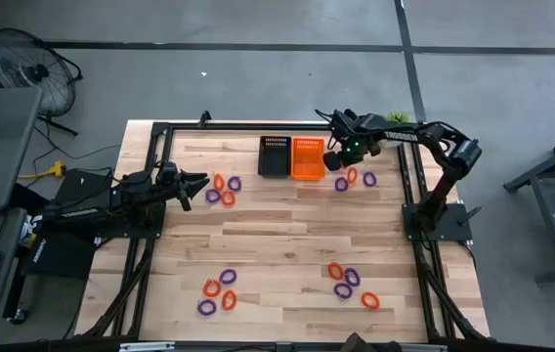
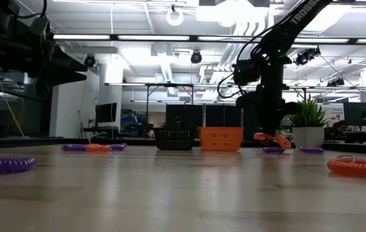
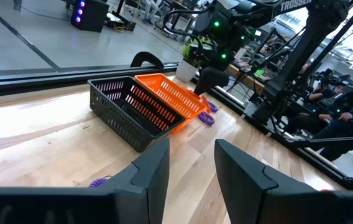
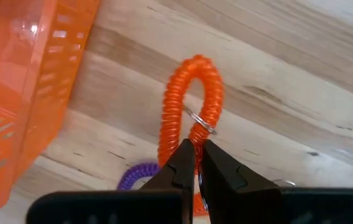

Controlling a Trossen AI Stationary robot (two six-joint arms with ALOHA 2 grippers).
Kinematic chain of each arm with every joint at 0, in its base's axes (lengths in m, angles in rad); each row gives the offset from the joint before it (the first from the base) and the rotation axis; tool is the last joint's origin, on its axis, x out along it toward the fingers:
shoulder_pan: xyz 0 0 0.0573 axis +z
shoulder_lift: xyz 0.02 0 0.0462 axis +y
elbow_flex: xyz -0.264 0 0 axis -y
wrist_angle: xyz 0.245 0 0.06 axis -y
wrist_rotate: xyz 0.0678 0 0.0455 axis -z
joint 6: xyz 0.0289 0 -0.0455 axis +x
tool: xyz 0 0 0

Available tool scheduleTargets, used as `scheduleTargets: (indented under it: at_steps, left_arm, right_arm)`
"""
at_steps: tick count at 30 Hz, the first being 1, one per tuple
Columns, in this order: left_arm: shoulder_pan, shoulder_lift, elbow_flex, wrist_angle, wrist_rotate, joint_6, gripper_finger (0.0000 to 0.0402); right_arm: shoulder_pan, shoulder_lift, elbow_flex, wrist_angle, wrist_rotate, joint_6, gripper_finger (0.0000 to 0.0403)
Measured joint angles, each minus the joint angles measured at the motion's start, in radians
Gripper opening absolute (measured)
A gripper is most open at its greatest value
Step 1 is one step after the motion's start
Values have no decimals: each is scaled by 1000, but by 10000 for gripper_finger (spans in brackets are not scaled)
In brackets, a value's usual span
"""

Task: Sort spring keychains
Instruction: Put the orange spring keychain in the orange bin

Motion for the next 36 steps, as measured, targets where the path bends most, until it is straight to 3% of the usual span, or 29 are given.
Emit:
scheduleTargets:
  at_steps: [17,36]
  left_arm:
    - [0,0,0,0,0,0,126]
    - [0,0,0,0,0,0,126]
  right_arm:
    - [0,-2,2,-47,-4,-14,25]
    - [-1,-3,2,-41,39,-47,140]
